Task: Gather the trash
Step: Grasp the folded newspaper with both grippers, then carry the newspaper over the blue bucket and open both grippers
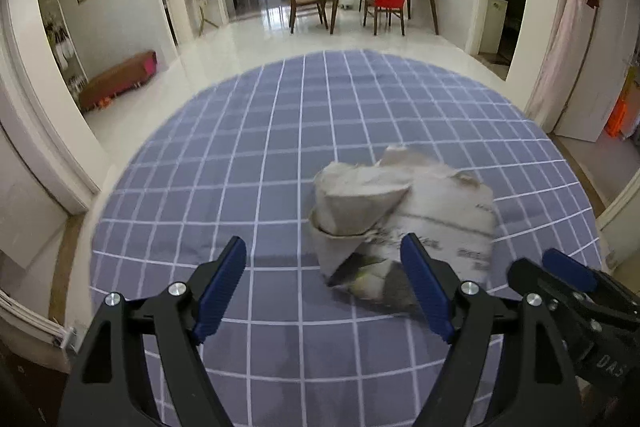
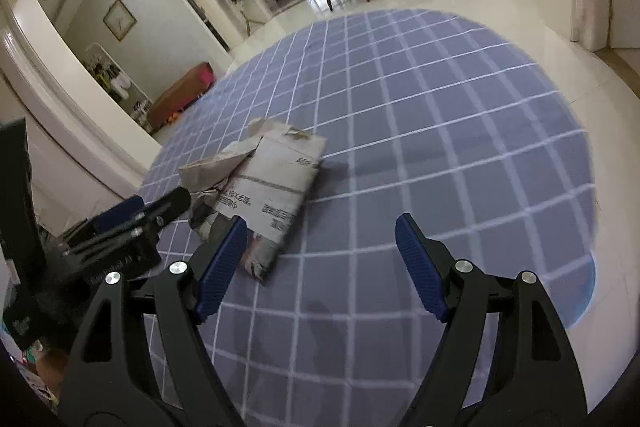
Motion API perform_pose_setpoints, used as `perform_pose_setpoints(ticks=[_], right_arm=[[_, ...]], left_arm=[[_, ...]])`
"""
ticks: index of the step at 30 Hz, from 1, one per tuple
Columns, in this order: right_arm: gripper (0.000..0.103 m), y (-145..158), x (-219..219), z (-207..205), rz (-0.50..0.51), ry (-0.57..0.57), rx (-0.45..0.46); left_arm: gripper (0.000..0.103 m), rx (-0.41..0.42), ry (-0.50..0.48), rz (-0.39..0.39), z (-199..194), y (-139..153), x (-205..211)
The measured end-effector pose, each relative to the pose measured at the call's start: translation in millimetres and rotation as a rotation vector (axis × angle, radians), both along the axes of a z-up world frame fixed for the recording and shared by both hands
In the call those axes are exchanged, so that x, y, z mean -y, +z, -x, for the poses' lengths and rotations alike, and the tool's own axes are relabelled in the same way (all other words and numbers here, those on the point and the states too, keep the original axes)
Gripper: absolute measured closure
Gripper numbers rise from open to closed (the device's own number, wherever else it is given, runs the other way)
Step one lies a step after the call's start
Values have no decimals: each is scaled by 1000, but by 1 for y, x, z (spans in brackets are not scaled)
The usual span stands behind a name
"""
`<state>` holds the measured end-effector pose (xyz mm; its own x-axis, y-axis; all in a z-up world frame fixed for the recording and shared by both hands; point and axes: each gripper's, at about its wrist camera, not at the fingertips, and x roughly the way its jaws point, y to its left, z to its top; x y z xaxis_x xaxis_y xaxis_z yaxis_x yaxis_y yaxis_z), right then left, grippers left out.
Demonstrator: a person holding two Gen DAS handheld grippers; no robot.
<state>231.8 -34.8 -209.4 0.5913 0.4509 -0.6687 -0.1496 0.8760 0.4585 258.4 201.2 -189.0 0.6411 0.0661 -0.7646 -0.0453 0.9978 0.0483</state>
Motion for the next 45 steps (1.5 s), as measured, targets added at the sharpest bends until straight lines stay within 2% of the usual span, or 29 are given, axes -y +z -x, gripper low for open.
perform_pose_setpoints(ticks=[6,8,9,10,11,13,16,21,28,32,39,45], right_arm=[[28,-4,-26,-14,41,25,11],[30,-4,-30,-17,47,44,12],[39,-5,-35,-19,55,60,12],[45,-4,-44,-22,54,74,10],[56,-5,-51,-25,53,89,6],[63,-3,-65,-28,93,95,18],[68,-5,-67,-27,89,93,28],[69,7,-55,-13,87,71,70],[69,39,2,20,68,6,143],[69,53,47,42,73,-52,182],[67,60,137,85,75,-191,219],[67,47,233,123,50,-336,210]], left_arm=[[28,-8,-20,10,-15,-18,-7],[42,-12,-40,50,-18,-20,-11],[45,-16,-53,71,-19,-22,-14],[52,-22,-68,83,-20,-23,-14],[61,-25,-79,85,-22,-25,-13],[70,-38,-97,81,-25,-28,-10],[72,-33,-83,38,-24,-28,-1],[75,-1,-88,29,-14,-13,14],[75,73,-140,7,5,21,61],[74,112,-195,-6,21,37,103],[74,144,-328,-24,49,48,202],[74,136,-473,-52,70,36,300]])
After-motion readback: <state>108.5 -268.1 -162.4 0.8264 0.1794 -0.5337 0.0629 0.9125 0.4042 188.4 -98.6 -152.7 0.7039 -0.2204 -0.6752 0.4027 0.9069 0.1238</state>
